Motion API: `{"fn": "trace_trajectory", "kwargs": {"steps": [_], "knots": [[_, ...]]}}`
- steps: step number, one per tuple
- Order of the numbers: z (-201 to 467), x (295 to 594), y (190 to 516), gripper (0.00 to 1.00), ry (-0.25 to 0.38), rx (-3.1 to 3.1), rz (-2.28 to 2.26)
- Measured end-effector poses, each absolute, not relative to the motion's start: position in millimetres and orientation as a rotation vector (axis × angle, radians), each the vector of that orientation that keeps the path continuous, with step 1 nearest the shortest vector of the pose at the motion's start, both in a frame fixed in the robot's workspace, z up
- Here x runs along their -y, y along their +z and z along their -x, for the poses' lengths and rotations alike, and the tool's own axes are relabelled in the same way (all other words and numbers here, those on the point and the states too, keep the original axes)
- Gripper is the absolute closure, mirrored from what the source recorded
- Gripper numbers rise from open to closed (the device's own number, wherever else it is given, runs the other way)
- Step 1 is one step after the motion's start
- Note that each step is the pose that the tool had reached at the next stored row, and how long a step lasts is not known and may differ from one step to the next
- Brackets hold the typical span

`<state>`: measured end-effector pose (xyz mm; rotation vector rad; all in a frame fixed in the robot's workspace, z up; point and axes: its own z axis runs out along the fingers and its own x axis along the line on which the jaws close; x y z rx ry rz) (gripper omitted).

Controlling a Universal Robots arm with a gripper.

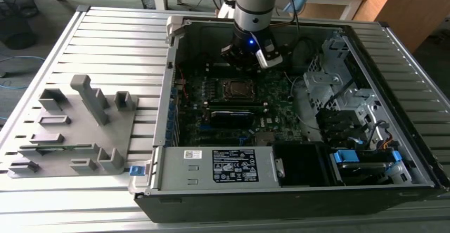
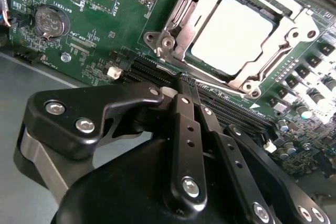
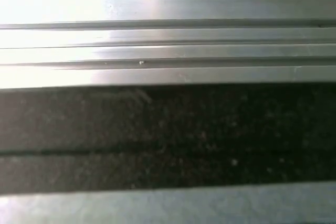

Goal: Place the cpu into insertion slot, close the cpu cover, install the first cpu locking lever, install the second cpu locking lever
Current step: 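Install the first cpu locking lever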

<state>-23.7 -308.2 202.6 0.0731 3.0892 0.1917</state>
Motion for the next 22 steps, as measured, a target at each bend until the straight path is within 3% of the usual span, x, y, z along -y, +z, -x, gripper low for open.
{"fn": "trace_trajectory", "kwargs": {"steps": [22], "knots": [[29.3, 307.0, 202.4, 0.89, 0.205, -3.062, -0.070]]}}
